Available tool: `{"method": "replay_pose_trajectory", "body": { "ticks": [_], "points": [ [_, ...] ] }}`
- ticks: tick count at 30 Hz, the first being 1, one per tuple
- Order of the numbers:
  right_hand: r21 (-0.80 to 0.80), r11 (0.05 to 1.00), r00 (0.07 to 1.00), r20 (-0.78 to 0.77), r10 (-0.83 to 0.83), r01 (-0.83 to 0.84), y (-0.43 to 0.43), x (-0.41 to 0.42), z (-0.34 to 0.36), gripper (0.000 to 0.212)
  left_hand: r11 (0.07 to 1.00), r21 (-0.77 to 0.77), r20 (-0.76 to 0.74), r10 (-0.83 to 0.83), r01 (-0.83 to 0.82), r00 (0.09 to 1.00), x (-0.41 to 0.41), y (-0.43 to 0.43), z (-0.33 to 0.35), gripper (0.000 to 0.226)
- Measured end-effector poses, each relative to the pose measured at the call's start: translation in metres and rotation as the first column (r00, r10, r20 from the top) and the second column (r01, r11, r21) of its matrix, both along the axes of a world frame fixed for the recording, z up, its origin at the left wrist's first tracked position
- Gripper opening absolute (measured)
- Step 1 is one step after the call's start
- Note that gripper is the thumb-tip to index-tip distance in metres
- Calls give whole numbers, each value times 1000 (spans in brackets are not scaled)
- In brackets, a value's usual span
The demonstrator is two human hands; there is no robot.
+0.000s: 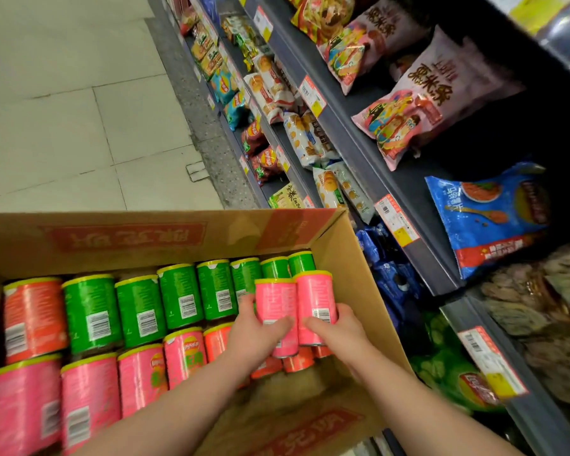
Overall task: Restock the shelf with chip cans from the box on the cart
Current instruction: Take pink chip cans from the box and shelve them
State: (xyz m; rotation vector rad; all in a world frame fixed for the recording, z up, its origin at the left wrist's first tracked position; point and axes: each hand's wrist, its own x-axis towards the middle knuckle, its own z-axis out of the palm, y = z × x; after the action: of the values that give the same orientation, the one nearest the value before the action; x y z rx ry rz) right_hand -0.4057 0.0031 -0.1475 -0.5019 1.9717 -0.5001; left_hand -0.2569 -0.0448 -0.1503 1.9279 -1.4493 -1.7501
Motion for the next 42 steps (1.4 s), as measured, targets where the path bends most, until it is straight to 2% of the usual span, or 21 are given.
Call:
{"method": "replay_pose_trajectory", "body": {
  "ticks": [6, 12, 15, 20, 25, 30, 34, 39, 42],
  "points": [
    [-126, 992, 1000, 13, -12, 14, 42, -5, 46, 37, 993, -114, -5, 17, -18, 1000, -7, 41, 51, 76],
    [-222, 975, 1000, -26, -11, 5, 101, -19, 90, 46, 968, -241, -103, 38, -62, 994, -20, 101, 98, 69],
    [-282, 959, 1000, -13, -28, 23, 136, -23, 107, 52, 960, -267, -135, 45, -80, 990, -23, 136, 115, 69],
    [-374, 925, 998, 24, -66, 70, 192, -24, 132, 46, 947, -311, -165, 28, -78, 986, -24, 187, 137, 69],
    [-390, 910, 990, 49, -133, 142, 244, -21, 151, 44, 955, -296, -241, -72, -2, 968, -24, 224, 161, 75],
    [-446, 848, 954, 46, -298, 286, 291, -19, 165, 42, 938, -313, -285, -244, 150, 927, -33, 245, 172, 91],
    [-486, 778, 905, 68, -420, 398, 321, 2, 176, 42, 914, -331, -368, -353, 233, 860, -26, 256, 183, 72],
    [-538, 690, 847, 90, -524, 484, 342, 53, 186, 32, 901, -329, -426, -408, 282, 808, 8, 259, 186, 60],
    [-542, 646, 805, 103, -584, 538, 359, 83, 188, 34, 894, -294, -454, -442, 338, 774, 24, 265, 179, 67]
  ]
}}
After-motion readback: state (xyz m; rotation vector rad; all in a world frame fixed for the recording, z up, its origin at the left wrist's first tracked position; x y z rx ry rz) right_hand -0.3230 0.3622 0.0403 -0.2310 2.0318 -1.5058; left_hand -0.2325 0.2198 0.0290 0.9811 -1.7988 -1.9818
